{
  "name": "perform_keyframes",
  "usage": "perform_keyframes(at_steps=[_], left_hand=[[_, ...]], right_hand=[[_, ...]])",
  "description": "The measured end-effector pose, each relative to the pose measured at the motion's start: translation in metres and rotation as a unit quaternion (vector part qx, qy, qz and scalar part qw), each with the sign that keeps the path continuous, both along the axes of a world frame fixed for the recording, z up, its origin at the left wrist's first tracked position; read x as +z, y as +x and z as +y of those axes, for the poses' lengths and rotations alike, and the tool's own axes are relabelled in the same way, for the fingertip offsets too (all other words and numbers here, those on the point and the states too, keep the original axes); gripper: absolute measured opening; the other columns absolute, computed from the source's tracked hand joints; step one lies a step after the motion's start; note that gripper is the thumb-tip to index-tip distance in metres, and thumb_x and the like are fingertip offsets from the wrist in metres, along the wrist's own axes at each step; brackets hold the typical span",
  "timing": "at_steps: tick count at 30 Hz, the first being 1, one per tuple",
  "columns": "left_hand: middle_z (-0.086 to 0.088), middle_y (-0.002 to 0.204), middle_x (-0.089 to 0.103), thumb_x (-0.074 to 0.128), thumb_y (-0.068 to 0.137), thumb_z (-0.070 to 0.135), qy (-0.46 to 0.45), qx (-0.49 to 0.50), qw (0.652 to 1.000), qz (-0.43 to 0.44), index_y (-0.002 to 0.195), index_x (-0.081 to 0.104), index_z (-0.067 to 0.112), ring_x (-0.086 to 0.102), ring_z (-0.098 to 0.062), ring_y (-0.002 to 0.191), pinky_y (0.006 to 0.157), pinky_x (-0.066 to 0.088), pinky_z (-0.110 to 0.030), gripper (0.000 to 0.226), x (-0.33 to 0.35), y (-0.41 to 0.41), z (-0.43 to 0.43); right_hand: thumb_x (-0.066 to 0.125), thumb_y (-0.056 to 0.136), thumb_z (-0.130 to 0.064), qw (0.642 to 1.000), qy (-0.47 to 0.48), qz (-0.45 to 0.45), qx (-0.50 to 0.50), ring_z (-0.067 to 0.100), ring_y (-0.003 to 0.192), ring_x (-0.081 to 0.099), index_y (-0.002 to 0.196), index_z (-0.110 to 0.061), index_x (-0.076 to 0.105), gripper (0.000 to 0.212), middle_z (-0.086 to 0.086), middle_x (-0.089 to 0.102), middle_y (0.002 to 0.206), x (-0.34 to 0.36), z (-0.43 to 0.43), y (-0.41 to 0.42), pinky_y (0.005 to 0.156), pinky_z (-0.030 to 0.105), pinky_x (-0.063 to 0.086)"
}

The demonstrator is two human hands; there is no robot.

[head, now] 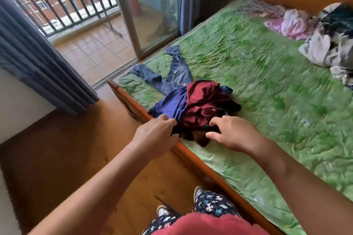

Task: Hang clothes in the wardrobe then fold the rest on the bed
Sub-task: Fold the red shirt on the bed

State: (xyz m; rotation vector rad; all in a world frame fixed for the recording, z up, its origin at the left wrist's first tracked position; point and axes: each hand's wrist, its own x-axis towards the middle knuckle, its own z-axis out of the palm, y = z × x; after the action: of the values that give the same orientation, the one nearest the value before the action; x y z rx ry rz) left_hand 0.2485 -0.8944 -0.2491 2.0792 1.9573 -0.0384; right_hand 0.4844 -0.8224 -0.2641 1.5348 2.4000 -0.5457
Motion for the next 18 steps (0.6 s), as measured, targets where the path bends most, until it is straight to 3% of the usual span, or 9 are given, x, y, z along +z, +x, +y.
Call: perform_keyframes(at_steps=[4,9,18], left_hand=[[0.003,0.118,0.053,0.053,0.095,0.047,-0.028,-0.046,0.999,0.007,0.121,0.053,0.028,0.06,-0.024,0.104,0.07,0.046,-0.034,0.033,-0.017,0.0,0.062],[0.0,0.124,0.051,0.051,0.098,0.045,-0.074,-0.066,0.994,0.036,0.126,0.051,0.024,0.059,-0.026,0.107,0.077,0.054,-0.042,0.035,-0.038,0.007,0.131],[-0.004,0.127,0.049,0.052,0.098,0.041,-0.124,-0.11,0.985,0.047,0.133,0.051,0.021,0.058,-0.029,0.109,0.079,0.055,-0.045,0.04,-0.077,0.007,0.224]], right_hand=[[0.05,0.093,-0.066,0.999,-0.013,-0.009,-0.043,0.027,0.116,0.06,0.129,-0.034,0.055,0.049,0.0,0.062,0.122,-0.019,0.038,0.001,0.086,0.04,0.05],[0.051,0.094,-0.064,0.997,-0.043,-0.012,-0.067,0.028,0.117,0.06,0.13,-0.032,0.055,0.048,0.002,0.062,0.127,-0.056,0.098,0.006,0.082,0.036,0.043],[0.053,0.092,-0.063,0.992,-0.075,-0.001,-0.1,0.033,0.118,0.057,0.13,-0.032,0.055,0.049,0.006,0.058,0.128,-0.11,0.18,-0.005,0.092,0.039,0.046]])
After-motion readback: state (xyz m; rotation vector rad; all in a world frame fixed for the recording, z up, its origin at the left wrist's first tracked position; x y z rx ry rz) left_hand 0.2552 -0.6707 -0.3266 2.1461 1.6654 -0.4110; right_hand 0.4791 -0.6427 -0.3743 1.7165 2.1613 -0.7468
